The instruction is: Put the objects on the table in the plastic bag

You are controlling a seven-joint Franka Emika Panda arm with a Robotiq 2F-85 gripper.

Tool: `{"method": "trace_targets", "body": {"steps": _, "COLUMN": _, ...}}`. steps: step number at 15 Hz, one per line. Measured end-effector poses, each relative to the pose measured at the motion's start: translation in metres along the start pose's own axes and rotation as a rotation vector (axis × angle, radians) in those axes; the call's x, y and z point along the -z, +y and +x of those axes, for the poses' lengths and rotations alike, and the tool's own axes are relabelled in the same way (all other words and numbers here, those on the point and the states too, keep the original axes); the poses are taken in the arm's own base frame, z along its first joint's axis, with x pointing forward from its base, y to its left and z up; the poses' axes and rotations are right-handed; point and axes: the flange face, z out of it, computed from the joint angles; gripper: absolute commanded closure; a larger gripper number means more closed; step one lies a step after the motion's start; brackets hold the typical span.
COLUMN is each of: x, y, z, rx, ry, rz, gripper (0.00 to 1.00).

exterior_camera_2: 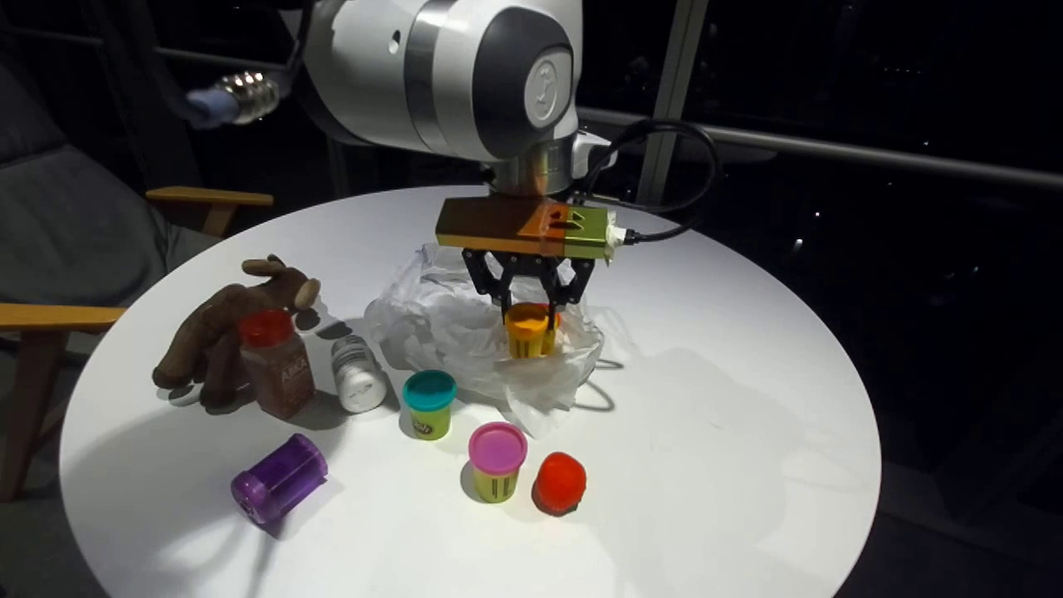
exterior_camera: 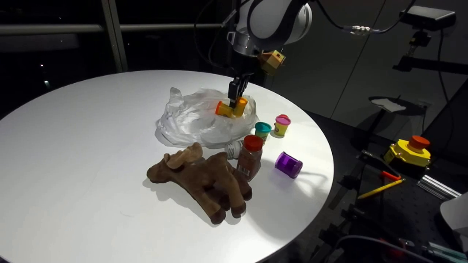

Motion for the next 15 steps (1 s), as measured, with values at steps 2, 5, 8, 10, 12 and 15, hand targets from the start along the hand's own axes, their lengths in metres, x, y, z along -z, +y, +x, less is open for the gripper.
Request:
{"method": "trace_targets", "body": {"steps": 2, "x": -0.015, "y": 0.009, "z": -0.004, "rx": -0.001, "ry": -0.016, "rz": -0.010, "gripper": 0.78}}
{"method": "trace_targets", "body": {"steps": 5, "x": -0.028, "y": 0.014, "z": -0.009, "rx": -0.007, "ry": -0.034, "rz": -0.012, "gripper": 0.29}}
{"method": "trace_targets", "body": {"steps": 8, "x": -0.024, "y": 0.016, "z": -0.004, "rx": -0.008, "ry": -0.022, "rz": -0.016, "gripper": 0.06}}
{"method": "trace_targets", "body": {"steps": 10, "x": -0.013, "y": 0.018, "z": 0.004, "rx": -0.010, "ry": -0.001, "rz": -0.022, "gripper": 0.00}}
{"method": "trace_targets", "body": {"steps": 12, "x": 0.005, "y": 0.020, "z": 0.012, "rx": -0.022, "ry": 0.009, "rz": -0.025, "gripper": 0.00}}
{"method": "trace_targets", "body": {"steps": 15, "x": 0.038, "y": 0.019, "z": 0.015, "rx": -0.064, "ry": -0.030, "rz": -0.024, "gripper": 0.00}}
